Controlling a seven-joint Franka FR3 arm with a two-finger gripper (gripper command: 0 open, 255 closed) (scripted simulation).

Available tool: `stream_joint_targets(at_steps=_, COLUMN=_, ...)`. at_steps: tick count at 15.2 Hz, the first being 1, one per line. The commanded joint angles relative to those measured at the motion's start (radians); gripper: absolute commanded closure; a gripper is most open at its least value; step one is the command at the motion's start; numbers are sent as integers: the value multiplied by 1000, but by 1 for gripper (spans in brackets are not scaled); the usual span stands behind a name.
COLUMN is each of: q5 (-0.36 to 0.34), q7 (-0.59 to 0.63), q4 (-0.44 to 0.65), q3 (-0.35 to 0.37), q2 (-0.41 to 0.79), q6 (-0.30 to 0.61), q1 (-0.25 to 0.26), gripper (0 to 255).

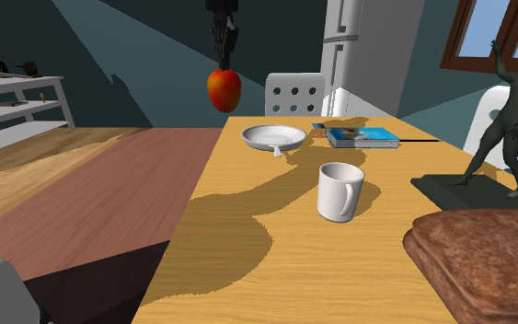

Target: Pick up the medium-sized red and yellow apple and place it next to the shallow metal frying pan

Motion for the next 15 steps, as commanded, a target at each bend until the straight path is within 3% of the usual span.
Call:
stream_joint_targets(at_steps=1, q5=0, q7=1, q4=-26, q3=2, q2=2, q6=28, q1=2, gripper=255)
stream_joint_targets(at_steps=15, q5=-1, q7=-5, q4=-196, q3=9, q2=19, q6=215, q1=6, gripper=255)
